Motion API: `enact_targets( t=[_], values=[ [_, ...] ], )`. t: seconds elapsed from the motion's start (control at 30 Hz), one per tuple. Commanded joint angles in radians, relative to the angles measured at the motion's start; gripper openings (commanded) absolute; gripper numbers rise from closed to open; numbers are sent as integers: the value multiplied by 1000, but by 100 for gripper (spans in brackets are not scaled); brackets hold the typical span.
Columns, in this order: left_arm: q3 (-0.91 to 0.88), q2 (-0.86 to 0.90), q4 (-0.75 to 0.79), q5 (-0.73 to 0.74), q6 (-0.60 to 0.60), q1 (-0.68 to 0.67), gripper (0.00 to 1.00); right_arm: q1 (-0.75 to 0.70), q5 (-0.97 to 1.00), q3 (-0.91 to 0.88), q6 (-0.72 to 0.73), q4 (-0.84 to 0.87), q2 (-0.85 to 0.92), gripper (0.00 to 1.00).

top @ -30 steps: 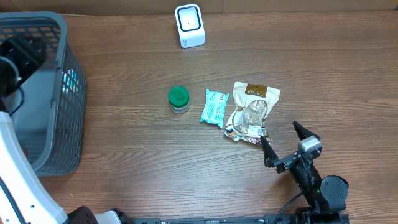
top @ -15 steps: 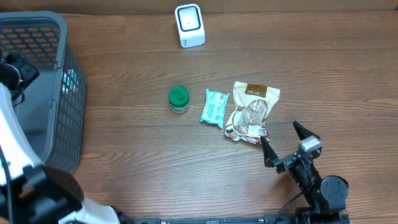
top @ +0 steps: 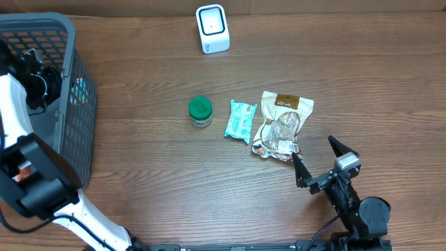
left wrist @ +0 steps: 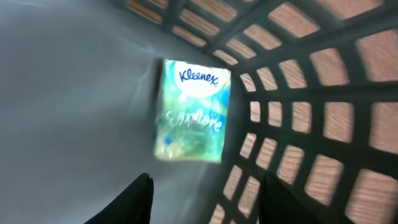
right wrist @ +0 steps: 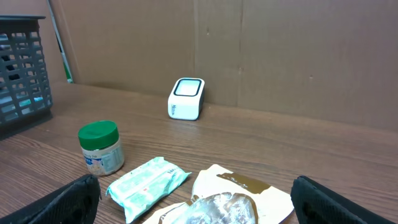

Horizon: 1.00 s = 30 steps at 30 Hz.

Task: Scan the item barcode
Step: 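Reach into the basket and grasp the Kleenex pack with left gripper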

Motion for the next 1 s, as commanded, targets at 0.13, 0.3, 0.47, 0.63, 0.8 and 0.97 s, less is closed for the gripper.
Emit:
enact_targets(
  t=[0.13, 0.3, 0.47, 0.63, 0.8, 0.97],
  values=[
    [-5, 121, 35, 55, 53, 1, 37, -2, 6, -10, 4, 6, -8, 100],
    [-6, 157, 48, 48, 53, -3, 35, -2, 6, -10, 4, 6, -8, 100],
    [-7, 178, 44, 14, 52, -5, 33, -2, 6, -10, 4, 6, -8, 100],
    [-7, 185, 35, -4, 52, -5, 9, -2, 6, -10, 4, 6, -8, 100],
    [-7, 185, 26, -3, 49, -5, 4, -2, 6, -10, 4, 6, -8, 100],
    [-6, 174, 0, -3, 27, -2, 4, -2, 6, -10, 4, 6, -8, 100]
  ],
)
